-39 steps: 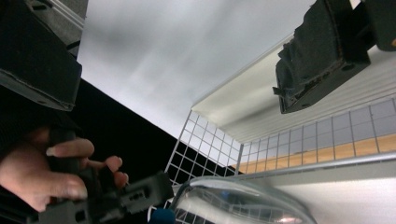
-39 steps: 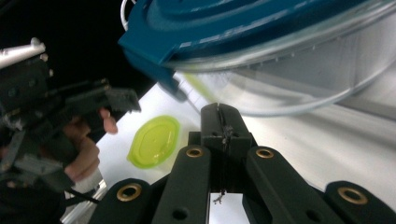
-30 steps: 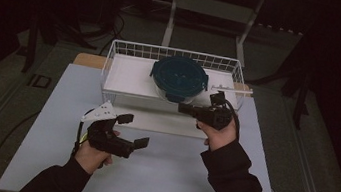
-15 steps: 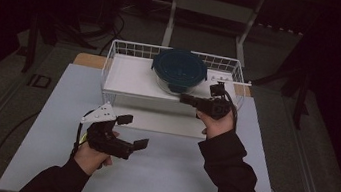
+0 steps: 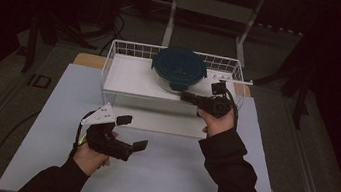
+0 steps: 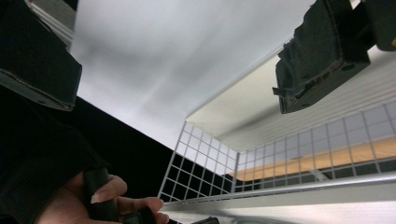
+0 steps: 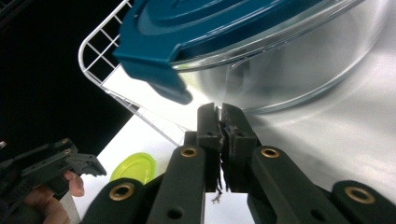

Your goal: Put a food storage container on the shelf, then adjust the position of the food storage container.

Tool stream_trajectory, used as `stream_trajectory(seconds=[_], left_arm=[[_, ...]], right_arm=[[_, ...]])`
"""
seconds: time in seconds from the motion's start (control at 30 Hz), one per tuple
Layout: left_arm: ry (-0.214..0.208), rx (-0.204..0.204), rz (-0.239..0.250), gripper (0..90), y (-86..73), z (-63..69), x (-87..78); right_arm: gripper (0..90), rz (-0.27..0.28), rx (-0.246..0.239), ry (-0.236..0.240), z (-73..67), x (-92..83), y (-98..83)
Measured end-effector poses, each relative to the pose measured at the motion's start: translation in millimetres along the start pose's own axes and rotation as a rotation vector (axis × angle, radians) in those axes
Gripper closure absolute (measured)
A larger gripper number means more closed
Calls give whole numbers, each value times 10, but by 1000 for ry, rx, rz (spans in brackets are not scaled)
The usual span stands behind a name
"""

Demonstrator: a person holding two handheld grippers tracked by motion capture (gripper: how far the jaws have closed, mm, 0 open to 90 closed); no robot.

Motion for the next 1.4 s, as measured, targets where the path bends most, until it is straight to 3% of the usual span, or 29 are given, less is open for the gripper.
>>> stream_trajectory(seconds=[0.23, 0.47, 0.53, 0.8, 0.83, 0.97, 1.1, 1.23, 1.4], left_arm=[[-22, -3, -6, 1, 21, -1, -58], [-47, 1, -5, 1, 48, -40, -205], [-13, 7, -11, 1, 47, -79, -270], [42, 6, -8, 34, 16, -207, -599], [55, 8, -7, 57, 11, -224, -642], [94, 28, -20, 98, -38, -282, -794], [119, 46, -8, 188, -83, -325, -941], [129, 35, 1, 275, -130, -367, -1081], [154, 17, -12, 417, -244, -454, -1240]], right_arm=[[688, 22, -63, 7, -66, -150, -96], [302, 95, -113, 28, -138, -352, -208], [216, 113, -124, 60, -164, -424, -253], [177, 162, -157, 89, -186, -644, -395], [177, 189, -165, 90, -180, -714, -427], [177, 219, -175, 99, -157, -839, -527], [178, 222, -204, 84, -102, -905, -662], [181, 226, -225, 77, -32, -935, -820], [185, 227, -208, 69, 85, -982, -985]])
Point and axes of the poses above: each handheld gripper's, and its own axes: x roughly forward along the jaws, y roughly out of its top, z roughly to its right, the point moved 8 cm from there along x, roughly forward along the jaws, and after that the axes turned 11 degrees about -y, right-handed, at the moved point
